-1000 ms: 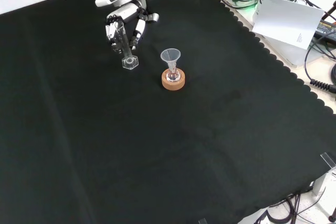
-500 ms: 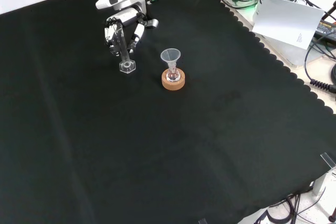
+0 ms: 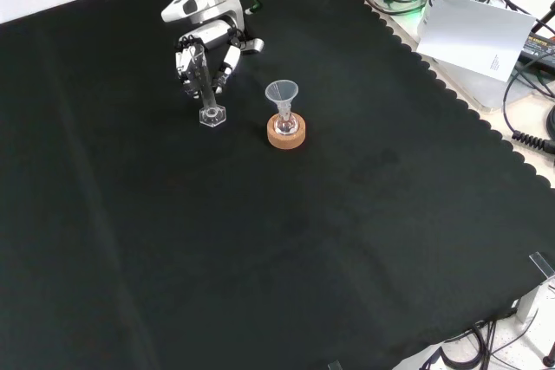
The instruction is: Put the graduated cylinder back on the table.
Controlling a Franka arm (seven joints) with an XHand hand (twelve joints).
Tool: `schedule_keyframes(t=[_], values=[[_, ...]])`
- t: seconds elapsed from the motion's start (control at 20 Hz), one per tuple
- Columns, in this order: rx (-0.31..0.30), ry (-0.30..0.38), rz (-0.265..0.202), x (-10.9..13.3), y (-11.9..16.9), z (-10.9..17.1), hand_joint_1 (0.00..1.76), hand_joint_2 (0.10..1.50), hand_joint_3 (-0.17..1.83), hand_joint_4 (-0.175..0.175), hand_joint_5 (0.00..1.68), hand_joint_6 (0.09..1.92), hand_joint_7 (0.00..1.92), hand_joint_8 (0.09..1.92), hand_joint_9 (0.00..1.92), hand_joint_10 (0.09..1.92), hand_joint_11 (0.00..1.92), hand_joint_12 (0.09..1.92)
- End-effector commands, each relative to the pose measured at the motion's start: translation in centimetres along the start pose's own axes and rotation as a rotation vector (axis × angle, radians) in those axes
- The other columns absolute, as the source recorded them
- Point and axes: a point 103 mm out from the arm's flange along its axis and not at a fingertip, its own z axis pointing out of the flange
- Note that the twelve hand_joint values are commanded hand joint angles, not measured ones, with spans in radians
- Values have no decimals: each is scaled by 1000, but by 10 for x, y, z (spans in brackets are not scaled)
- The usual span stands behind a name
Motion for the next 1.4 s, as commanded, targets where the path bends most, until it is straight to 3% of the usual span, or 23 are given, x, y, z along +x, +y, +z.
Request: schedule_keyframes(t=[0.05,0.15,0.2,0.35,0.6,0.75,0.9,1.0,1.15,1.25,1.4], values=[[-15,6,5,-2,-1,3,1193,1167,-3,36,884,1173,903,1130,1362,87,1086,844],[-17,7,5,-2,-1,4,1217,1176,2,-101,854,1190,878,1178,1358,87,1082,846],[-20,11,5,-4,-2,3,1224,1178,3,-138,845,1196,871,1191,1357,87,1081,847],[-10,8,8,-4,-2,3,1227,1186,3,-172,829,1212,855,1216,1354,87,1076,852],[19,2,9,-2,-1,6,1224,1197,2,-175,807,1241,835,1246,1343,87,1066,865],[32,-8,1,1,-1,6,1141,1200,1,-175,817,1237,896,823,1329,87,1059,879],[29,-1,0,1,-2,5,1129,1184,-5,-171,849,1190,909,678,1319,87,1089,888],[32,-6,-3,1,-3,5,1119,1171,-8,-142,876,1151,898,655,1316,87,1090,892],[33,-14,-2,2,-4,3,1103,1113,-78,-74,863,748,855,619,1290,87,1014,932],[42,-21,2,3,-4,1,1078,1103,-145,-55,867,623,817,610,1252,87,934,988],[53,-30,8,3,-4,-1,1052,1082,-173,-43,846,576,775,608,1201,87,848,1049]])
